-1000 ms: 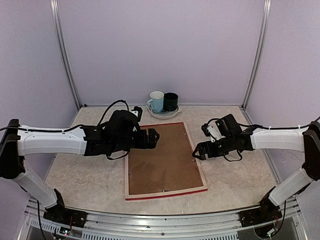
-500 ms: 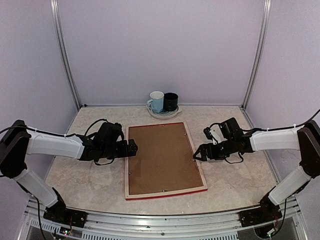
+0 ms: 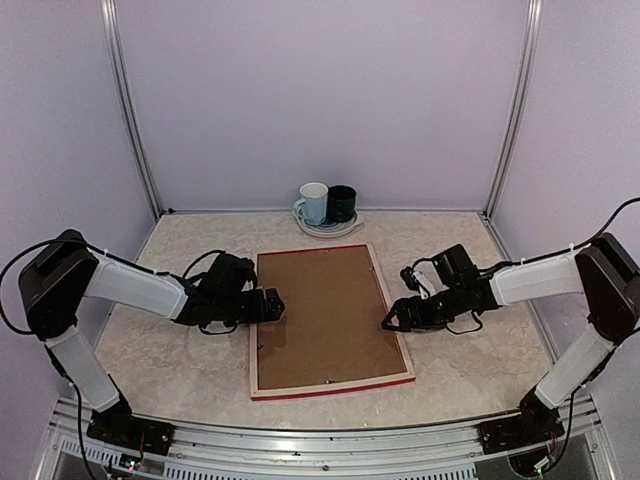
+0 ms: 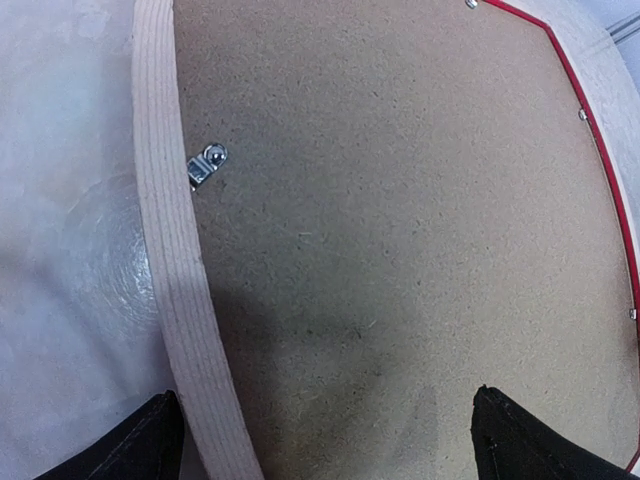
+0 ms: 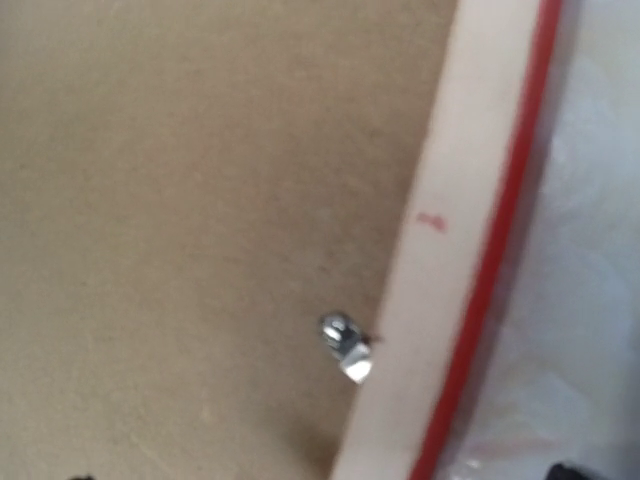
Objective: Put the photo into the frame
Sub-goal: Rotate the photo frame at the center of the board.
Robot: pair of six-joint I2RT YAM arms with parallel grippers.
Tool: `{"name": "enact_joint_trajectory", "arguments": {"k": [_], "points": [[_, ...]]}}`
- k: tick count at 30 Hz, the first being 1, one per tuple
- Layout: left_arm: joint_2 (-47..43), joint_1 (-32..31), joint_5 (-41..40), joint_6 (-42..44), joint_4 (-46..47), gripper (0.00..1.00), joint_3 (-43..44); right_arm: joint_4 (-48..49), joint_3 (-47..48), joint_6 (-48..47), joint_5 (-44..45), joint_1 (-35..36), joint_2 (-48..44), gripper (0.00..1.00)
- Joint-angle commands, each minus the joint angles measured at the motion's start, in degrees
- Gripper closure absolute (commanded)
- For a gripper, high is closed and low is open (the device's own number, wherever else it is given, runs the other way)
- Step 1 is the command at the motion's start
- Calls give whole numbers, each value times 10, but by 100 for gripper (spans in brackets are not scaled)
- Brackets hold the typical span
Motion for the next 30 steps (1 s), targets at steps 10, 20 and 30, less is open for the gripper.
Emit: {"name": "enact_joint_trajectory", "arguments": {"k": [10,20,30], "points": [[35,4,33,-1,31,1,26,26,-18,-17,-41,16,21,2],[47,-9,40,7,30,1,45,7,-27,-32,-27,43,12,2],[79,-20,46,17,25,1,81,-3,-47,-36,-18,74,-17,2]]}}
